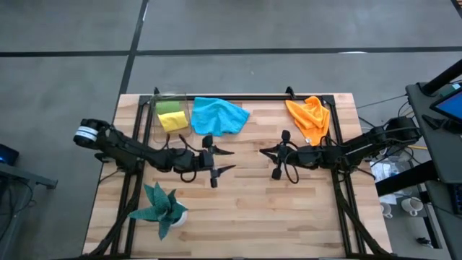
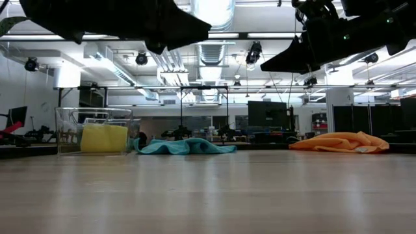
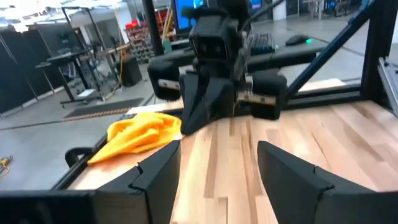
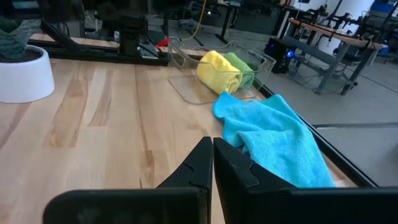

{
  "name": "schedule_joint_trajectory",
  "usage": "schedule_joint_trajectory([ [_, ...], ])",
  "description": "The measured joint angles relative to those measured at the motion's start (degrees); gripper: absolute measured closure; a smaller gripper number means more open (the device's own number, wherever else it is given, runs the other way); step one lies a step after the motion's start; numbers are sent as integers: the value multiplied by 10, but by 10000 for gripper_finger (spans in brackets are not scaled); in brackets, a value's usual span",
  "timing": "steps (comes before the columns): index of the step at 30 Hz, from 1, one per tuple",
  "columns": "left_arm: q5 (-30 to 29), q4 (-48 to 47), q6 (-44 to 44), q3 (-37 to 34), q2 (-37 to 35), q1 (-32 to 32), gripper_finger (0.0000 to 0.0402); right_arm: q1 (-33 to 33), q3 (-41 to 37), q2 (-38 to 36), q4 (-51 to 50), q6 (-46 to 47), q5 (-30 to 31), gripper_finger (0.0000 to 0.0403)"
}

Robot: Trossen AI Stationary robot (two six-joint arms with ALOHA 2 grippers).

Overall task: Roll microfiber towels into tight, uniform cylinder then place into a basket
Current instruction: Fold the orange microfiber towel

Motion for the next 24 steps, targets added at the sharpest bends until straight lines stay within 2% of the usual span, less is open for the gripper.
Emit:
schedule_joint_trajectory([
  [5, 1, 16, 2, 0, -12, 1, 204, 0, 0, 0, 0, -2, 0, 394],
  [10, 2, -23, -5, -7, -48, -3, 204, 0, 0, 0, 0, -2, 0, 394],
  [24, 3, -40, -14, -8, -47, -3, 204, 0, 0, 0, 0, -2, 0, 394],
])
